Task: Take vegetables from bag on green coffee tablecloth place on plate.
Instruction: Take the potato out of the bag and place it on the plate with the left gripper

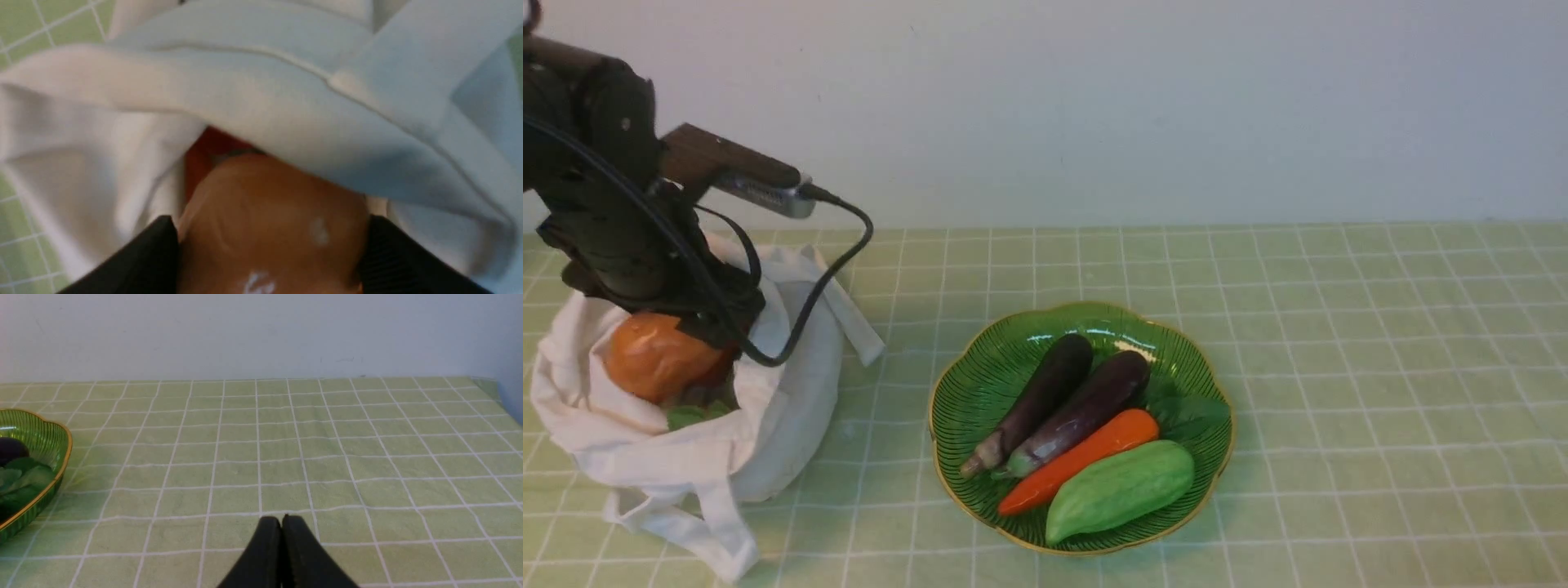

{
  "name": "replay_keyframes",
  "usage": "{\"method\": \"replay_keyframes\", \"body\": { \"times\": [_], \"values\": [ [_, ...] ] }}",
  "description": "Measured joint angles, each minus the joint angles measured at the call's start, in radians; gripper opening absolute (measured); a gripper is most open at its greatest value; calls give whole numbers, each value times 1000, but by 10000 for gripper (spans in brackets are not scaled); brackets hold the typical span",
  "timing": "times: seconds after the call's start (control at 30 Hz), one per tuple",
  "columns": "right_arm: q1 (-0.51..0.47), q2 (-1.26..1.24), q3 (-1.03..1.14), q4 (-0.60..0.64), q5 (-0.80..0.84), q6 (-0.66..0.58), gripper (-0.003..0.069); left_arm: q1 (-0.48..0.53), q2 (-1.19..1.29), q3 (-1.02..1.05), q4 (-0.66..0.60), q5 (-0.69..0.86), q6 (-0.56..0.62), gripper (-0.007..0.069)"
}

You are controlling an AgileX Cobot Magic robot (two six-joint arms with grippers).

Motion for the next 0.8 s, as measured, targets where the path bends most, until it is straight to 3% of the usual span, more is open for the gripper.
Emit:
{"method": "replay_keyframes", "body": {
  "times": [0.23,0.37,0.47,0.6,0.8],
  "values": [
    [0,0,0,0,0,0,-16,-3,-217,1,-54,140,-30,510],
    [0,0,0,0,0,0,-16,-12,-339,1,-240,191,-4,510],
    [0,0,0,0,0,0,-16,-55,-381,1,-391,195,89,510],
    [0,0,0,0,0,0,-16,-151,-367,15,-550,137,182,510],
    [0,0,0,0,0,0,-16,-281,-207,41,-592,-51,228,510]
  ]
}}
